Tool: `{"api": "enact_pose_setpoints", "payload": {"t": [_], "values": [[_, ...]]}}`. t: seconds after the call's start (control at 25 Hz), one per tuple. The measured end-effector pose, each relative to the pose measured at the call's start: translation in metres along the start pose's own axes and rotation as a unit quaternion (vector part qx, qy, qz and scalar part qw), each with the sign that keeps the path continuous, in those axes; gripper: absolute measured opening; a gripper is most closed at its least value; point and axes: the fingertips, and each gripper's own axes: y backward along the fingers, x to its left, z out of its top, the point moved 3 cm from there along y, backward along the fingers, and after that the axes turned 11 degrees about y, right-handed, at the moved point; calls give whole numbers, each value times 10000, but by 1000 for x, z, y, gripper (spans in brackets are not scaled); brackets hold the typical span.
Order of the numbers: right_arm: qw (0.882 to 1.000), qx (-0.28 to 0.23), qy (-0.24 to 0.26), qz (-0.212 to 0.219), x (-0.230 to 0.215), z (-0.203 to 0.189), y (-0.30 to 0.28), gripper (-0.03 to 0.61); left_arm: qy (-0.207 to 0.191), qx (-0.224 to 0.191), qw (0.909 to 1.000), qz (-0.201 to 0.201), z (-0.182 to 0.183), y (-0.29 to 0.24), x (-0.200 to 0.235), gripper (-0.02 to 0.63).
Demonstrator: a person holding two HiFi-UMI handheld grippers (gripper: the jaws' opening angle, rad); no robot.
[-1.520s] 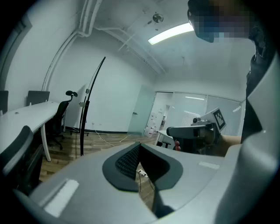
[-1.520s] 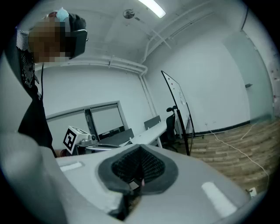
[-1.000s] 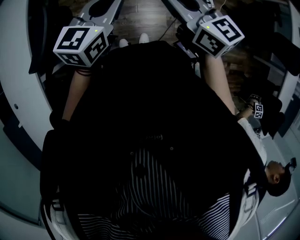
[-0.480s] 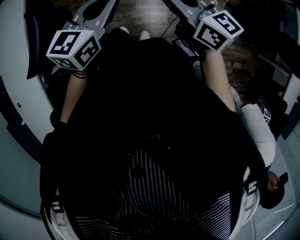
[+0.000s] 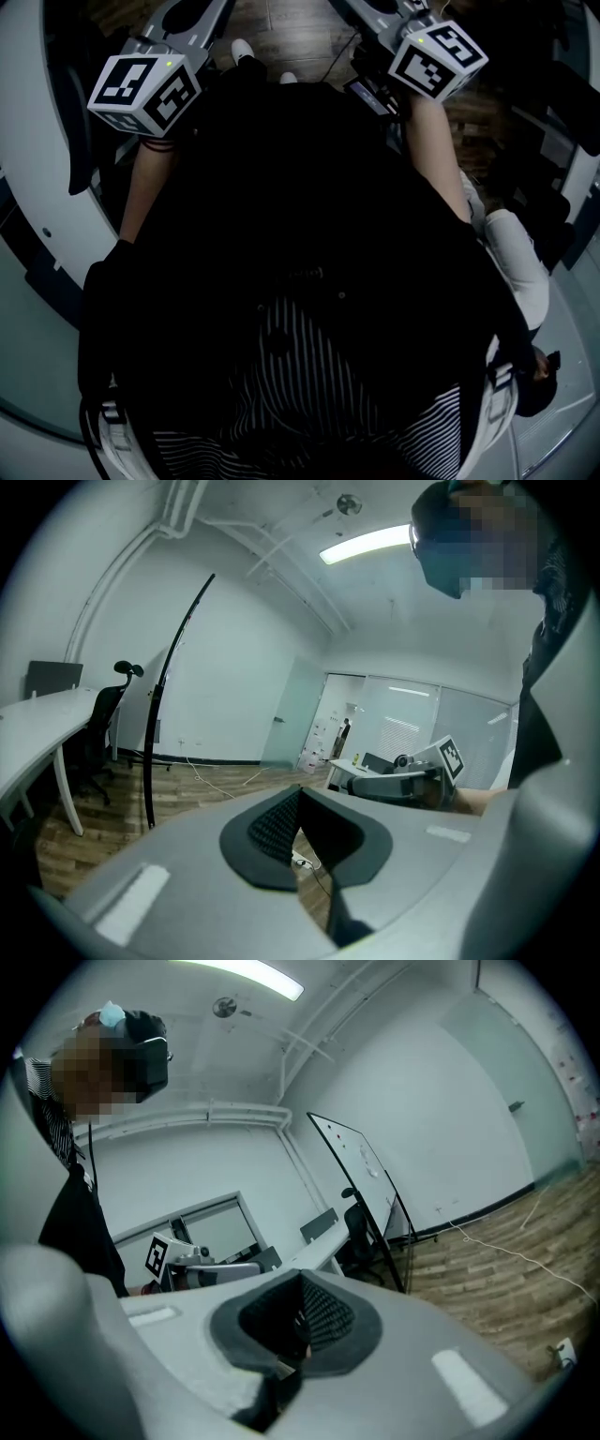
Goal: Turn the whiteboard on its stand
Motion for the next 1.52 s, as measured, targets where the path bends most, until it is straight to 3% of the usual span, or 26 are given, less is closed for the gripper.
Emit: {"api": "enact_pose_setpoints", "payload": {"t": [0.44,0.84,1.04,1.2,1.32,1.4,1.52], "values": [[9999,59,71,129,0,22,-29,2,37,-91,9998,161,28,5,19,0],[9990,147,238,345,-6,58,-91,2,98,-250,9982,530,64,6,81,0],[9990,206,250,300,4,76,-112,0,155,-247,9984,494,76,17,95,0],[9986,403,275,191,11,53,-145,0,311,-300,9983,394,61,32,133,0],[9983,501,263,147,12,37,-170,0,709,-349,9965,266,47,39,163,0],[9982,526,236,155,9,38,-172,2,951,-396,9945,198,46,40,166,0],[9976,603,281,211,-3,46,-162,1,824,-343,9957,243,52,30,154,0]]}}
